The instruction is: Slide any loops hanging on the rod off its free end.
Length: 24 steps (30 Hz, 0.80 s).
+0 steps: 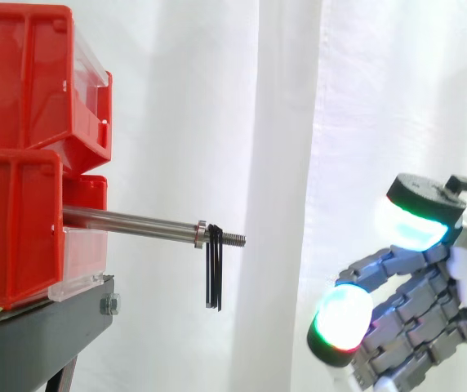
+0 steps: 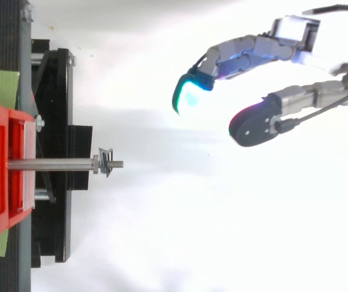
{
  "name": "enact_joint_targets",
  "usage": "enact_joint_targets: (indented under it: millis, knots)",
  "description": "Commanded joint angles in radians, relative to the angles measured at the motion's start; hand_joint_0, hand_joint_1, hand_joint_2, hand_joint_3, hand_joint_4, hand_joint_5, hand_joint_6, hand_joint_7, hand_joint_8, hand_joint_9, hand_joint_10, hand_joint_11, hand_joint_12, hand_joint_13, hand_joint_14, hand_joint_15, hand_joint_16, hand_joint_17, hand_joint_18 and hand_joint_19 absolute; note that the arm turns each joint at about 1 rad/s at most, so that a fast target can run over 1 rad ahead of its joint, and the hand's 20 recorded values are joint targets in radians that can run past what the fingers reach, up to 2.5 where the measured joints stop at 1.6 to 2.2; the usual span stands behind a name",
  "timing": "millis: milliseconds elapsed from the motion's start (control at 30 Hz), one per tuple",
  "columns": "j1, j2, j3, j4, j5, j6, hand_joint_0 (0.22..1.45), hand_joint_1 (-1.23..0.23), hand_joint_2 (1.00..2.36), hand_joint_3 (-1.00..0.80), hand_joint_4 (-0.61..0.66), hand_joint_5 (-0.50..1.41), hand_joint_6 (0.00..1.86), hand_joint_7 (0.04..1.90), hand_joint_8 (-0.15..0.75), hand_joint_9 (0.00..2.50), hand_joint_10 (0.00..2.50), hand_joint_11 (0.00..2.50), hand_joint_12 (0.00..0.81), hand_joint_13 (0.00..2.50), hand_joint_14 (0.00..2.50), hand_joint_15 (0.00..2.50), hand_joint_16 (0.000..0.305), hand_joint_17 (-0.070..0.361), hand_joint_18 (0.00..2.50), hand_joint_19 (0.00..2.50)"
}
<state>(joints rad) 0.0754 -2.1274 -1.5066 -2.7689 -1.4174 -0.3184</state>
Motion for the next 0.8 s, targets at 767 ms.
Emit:
enact_joint_targets:
  millis: [767]
  knots:
    - [0.026, -0.286, 0.147, 0.416, -0.08, -0.137, 0.48, -0.5, 1.0, -0.5, 0.29, -0.22, 0.5, 0.92, 0.307, 0.58, 0.0, 0.09, 0.348, 0.52, 0.0, 0.0, 0.058, 0.13, 0.57, 0.19]
